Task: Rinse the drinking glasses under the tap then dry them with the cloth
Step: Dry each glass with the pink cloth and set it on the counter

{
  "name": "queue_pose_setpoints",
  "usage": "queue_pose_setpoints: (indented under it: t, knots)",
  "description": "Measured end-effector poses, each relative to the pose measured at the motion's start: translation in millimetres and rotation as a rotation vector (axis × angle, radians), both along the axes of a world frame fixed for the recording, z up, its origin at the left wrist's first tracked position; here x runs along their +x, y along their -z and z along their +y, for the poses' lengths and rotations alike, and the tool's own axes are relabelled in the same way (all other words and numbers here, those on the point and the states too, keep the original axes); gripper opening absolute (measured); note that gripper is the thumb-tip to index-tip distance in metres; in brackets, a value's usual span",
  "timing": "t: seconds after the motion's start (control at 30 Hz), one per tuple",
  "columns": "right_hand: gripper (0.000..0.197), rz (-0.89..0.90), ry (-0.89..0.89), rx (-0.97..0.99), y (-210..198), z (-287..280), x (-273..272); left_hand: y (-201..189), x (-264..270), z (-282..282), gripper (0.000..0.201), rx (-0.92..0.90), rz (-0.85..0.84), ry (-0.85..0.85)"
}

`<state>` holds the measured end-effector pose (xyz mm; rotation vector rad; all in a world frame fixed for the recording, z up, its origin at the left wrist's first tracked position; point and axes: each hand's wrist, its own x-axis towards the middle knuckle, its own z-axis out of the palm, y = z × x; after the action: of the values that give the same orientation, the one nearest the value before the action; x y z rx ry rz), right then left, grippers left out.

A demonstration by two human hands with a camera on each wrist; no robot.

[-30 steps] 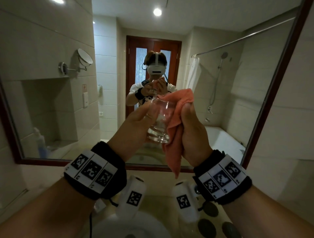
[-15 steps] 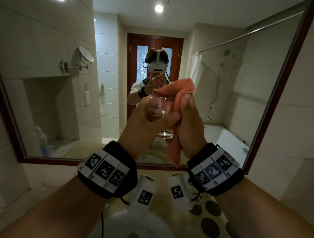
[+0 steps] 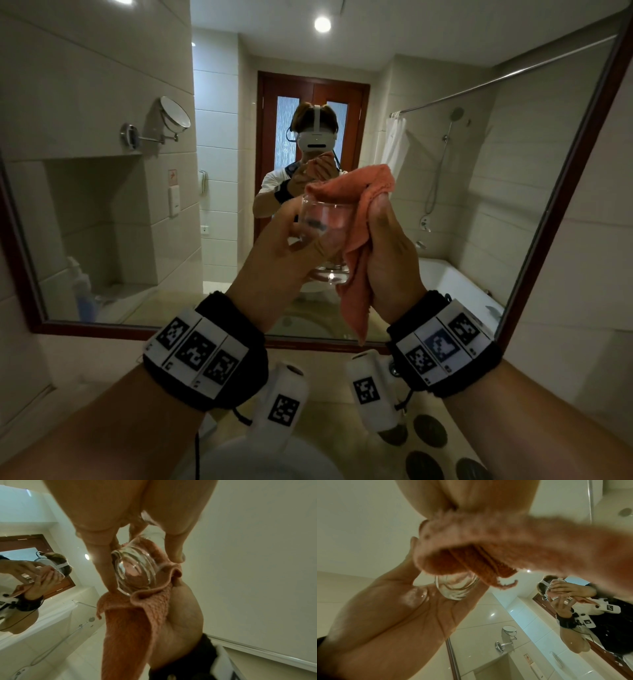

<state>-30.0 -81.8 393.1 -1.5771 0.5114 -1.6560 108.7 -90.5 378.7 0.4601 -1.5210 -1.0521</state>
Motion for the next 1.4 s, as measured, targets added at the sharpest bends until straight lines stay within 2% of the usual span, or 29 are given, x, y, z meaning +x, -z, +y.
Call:
queue_pose_setpoints:
  t: [0.1, 0.2, 0.27, 0.47, 0.6, 0.67, 0.77, 0.93, 1.1, 1.27, 1.37, 1.4]
  knots:
    - [0.055, 0.011, 0.04, -0.01, -2.9, -0.4, 2.5, -0.7, 4.6, -3.3, 0.05, 0.016, 0.078, -0.049]
    - [0.041, -0.026, 0.042, -0.01, -6.3, -0.3, 7.7, -7.5, 6.8, -1.8, 0.039, 0.027, 0.093, -0.028]
    - [0.046, -0.04, 0.074, 0.026, -10.7, -2.9, 9.6, -12.7, 8.1, -2.6, 0.039, 0.039, 0.093, -0.019]
    - [0.053, 0.006, 0.231, 0.022, -36.8, -10.2, 22.6, -36.2, 6.9, -2.6, 0.028, -0.121, 0.0, -0.13]
    - [0.054, -0.023, 0.236, -0.014, -49.5, -9.2, 31.2, -49.9, 4.3, -0.3, 0.042, -0.178, 0.017, -0.17]
    - [0.054, -0.036, 0.244, -0.021, -52.3, -7.7, 32.5, -53.1, 7.1, -0.1, 0.043, -0.215, 0.019, -0.179]
    - [0.052, -0.045, 0.3, -0.024, -53.9, -4.3, 34.9, -53.8, 12.2, 2.5, 0.038, -0.211, 0.043, -0.128]
    - [0.061, -0.067, 0.33, -0.027, -53.7, -1.5, 38.8, -54.0, 17.0, 9.3, 0.037, -0.16, 0.073, -0.035]
    - [0.067, -0.082, 0.34, -0.021, -53.5, 0.8, 38.7, -47.3, 18.7, 7.9, 0.038, -0.146, 0.127, -0.074]
    - [0.067, -0.014, 0.381, -0.017, -48.0, -0.5, 43.0, -41.9, 12.1, 1.1, 0.043, -0.06, 0.163, -0.028]
    - [0.057, 0.066, 0.352, -0.04, -41.9, 1.0, 44.5, -44.3, 10.2, 2.5, 0.068, -0.033, 0.109, -0.059]
    - [0.055, 0.08, 0.336, -0.041, -40.3, 1.6, 43.9, -44.2, 10.7, 1.1, 0.069, -0.064, 0.071, -0.107]
